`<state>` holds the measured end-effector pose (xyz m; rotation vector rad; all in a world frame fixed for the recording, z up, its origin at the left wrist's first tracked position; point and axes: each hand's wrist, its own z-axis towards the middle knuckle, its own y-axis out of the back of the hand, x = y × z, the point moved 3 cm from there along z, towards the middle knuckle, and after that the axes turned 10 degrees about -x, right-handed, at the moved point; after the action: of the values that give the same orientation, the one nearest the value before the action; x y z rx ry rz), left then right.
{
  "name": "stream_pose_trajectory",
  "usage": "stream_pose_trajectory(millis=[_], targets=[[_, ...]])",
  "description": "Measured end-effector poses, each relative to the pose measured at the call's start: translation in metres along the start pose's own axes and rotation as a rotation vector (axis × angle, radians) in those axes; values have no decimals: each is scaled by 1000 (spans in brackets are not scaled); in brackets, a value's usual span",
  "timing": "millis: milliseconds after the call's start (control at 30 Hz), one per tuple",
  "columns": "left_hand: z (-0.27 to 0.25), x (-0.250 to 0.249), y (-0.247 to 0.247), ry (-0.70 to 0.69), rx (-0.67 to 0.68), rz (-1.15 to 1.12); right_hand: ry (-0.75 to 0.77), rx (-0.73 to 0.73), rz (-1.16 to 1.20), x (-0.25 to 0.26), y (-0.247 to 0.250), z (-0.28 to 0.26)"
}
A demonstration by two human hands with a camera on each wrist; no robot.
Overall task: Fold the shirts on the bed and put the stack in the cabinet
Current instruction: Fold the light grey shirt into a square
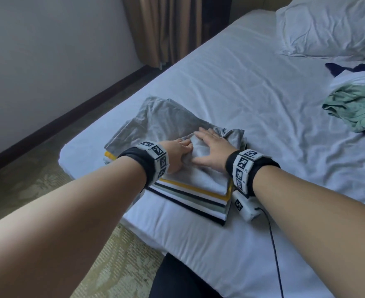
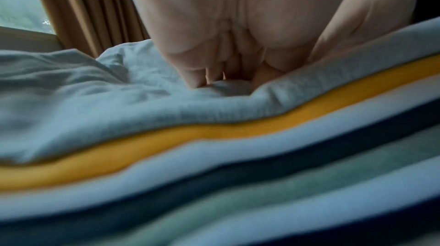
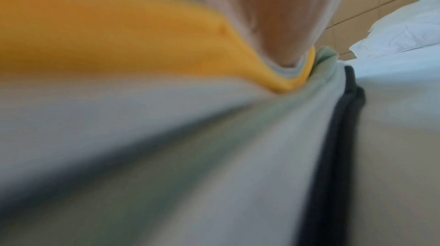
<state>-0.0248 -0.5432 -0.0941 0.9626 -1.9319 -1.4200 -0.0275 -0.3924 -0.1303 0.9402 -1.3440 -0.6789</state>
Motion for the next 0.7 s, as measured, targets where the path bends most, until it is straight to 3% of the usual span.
stream_pose_trajectory(millis=[100,200,333,467,700], targets=[[6,-1,7,8,86,114,77,-97,-129,8,25,1],[13,-6,12,4,145,228,43,-3,-333,11,30,4],[19,4,12,27,149,203,-80,82,-328,16,25,15],[25,12,7,45,174,164,-87,86,-309,11,18,27],[37,3,12,54,232,286,-53,66,-208,5,7,22]])
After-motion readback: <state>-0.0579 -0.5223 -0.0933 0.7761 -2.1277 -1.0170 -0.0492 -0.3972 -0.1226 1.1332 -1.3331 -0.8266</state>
